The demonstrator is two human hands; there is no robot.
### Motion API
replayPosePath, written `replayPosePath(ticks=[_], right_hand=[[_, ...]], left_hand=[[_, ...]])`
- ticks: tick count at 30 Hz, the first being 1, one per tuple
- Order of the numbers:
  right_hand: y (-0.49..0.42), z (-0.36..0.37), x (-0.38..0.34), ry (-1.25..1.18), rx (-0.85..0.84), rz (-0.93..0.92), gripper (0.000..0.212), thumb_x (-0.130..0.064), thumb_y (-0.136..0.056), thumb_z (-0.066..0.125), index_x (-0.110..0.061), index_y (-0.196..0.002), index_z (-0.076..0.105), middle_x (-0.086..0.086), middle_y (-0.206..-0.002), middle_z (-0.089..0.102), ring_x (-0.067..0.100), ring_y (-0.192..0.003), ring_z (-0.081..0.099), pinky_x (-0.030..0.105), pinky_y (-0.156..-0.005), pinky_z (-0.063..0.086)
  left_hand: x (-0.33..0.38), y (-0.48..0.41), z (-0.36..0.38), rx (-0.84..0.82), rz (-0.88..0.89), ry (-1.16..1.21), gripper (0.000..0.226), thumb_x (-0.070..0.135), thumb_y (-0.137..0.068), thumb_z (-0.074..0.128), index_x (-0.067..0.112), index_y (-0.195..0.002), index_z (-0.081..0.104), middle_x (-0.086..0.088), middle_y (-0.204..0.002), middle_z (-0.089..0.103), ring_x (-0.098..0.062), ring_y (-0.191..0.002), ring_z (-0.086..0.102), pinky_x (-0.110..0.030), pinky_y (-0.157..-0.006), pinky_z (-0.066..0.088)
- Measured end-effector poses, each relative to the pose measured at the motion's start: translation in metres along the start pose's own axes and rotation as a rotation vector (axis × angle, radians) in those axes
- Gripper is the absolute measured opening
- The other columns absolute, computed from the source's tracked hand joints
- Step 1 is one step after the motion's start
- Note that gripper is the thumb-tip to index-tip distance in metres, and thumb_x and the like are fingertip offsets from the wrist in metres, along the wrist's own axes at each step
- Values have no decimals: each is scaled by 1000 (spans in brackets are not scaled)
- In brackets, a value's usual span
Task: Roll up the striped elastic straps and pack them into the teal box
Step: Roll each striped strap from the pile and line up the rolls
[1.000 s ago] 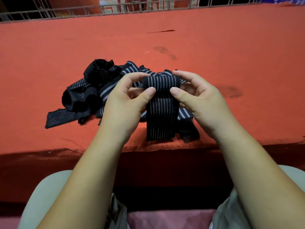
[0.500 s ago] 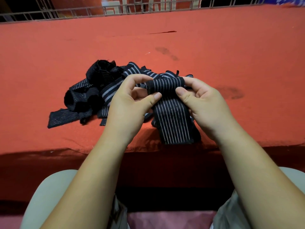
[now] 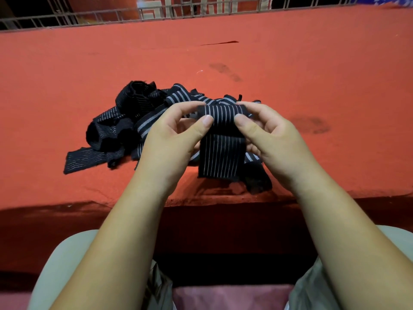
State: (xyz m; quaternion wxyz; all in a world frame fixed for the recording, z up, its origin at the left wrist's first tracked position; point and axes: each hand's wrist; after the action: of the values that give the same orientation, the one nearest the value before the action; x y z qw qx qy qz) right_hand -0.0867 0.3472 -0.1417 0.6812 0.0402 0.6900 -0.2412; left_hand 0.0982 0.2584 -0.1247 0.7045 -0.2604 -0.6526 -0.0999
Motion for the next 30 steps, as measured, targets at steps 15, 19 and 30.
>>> replayPosePath(ticks=[15,19,30], right_hand=[[1,-2,-1,49,27,4,28,-23,-108,63,-16,-136,67,-14,-96,77,0,-86,71,17,-71,53],[1,-4,-1,80,31,-19,27,-17,-110,61,-16,-136,65,-8,-104,78,8,-97,74,20,-78,56],[4,0,-5,86,9,15,25,-37,-108,64,-30,-131,71,7,-123,76,26,-111,74,61,-101,59]], left_hand=[[-4,1,-3,-57,24,-42,29,9,-103,71,22,-129,71,-5,-120,80,-28,-117,76,-53,-100,59],[-3,1,-2,-10,-13,-11,29,21,-100,78,24,-128,74,-5,-116,81,-24,-113,78,-50,-105,60],[0,1,-1,-54,-7,6,24,12,-104,71,19,-127,74,0,-109,81,-21,-113,77,-41,-102,61]])
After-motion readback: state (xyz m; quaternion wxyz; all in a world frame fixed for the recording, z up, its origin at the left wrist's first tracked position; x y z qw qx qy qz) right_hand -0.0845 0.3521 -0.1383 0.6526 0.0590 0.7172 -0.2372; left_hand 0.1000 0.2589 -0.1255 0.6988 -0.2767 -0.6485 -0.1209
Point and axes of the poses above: each hand's wrist, its own y-axis away from the middle knuckle, its own z-axis out of the palm, x = y × z
